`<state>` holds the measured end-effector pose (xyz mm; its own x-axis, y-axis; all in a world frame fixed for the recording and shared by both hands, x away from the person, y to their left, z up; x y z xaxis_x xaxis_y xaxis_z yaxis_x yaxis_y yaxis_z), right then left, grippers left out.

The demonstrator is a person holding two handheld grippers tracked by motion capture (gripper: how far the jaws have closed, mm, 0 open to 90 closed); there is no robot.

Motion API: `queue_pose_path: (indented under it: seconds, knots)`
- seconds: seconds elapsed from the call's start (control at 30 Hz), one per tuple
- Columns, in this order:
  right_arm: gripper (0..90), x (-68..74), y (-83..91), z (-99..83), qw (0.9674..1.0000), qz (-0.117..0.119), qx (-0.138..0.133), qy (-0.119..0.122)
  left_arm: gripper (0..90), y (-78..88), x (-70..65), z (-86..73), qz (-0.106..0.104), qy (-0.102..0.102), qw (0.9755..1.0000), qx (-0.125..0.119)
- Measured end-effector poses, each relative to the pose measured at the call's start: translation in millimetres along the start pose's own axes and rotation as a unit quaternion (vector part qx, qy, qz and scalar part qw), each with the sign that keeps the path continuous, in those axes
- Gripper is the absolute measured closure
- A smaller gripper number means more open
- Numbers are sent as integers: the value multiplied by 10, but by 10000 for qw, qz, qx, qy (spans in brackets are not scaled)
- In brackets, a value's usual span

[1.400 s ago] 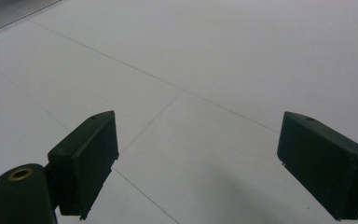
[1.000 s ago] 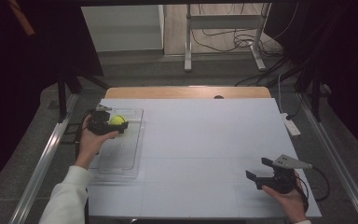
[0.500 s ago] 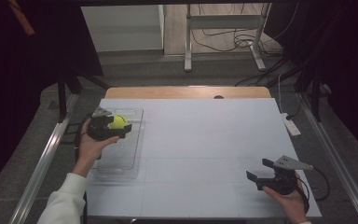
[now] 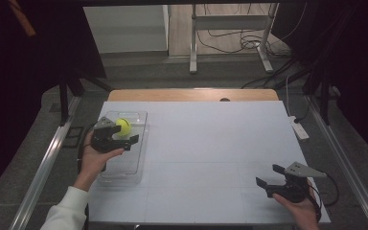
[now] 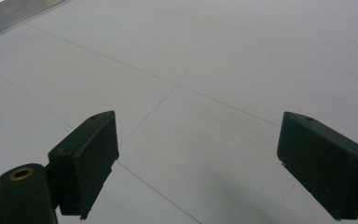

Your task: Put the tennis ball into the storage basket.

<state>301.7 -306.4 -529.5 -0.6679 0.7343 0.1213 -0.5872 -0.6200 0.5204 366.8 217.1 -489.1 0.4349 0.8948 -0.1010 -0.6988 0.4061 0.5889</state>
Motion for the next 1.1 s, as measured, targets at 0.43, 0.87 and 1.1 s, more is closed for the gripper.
queue_pose_path:
  seconds: [0.43, 0.87, 1.1]
  knots:
    - [127, 17, -53, 14, 10000, 58, 16, 31, 133, 134, -192, -139, -277, 29, 9996, -96]
    - [127, 24, -56, 21, 10000, 71, 12, 33, 136, 242, -338, -273, -424, -42, 9989, -191]
    - [127, 29, -63, 24, 10000, 83, 22, 51, 137, 282, -387, -355, -455, -78, 9988, -168]
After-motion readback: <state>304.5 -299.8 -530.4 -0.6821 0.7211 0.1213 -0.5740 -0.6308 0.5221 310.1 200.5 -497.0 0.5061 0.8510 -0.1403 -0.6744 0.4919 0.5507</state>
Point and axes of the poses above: each handheld gripper's, and its own axes: y roughly backward along the jaws, z roughly out of its top, x roughly to its left, the point moved 5 cm from there along -y, roughly forward along the jaws, and after that the axes turned 5 degrees about z, right-handed, at the moved point
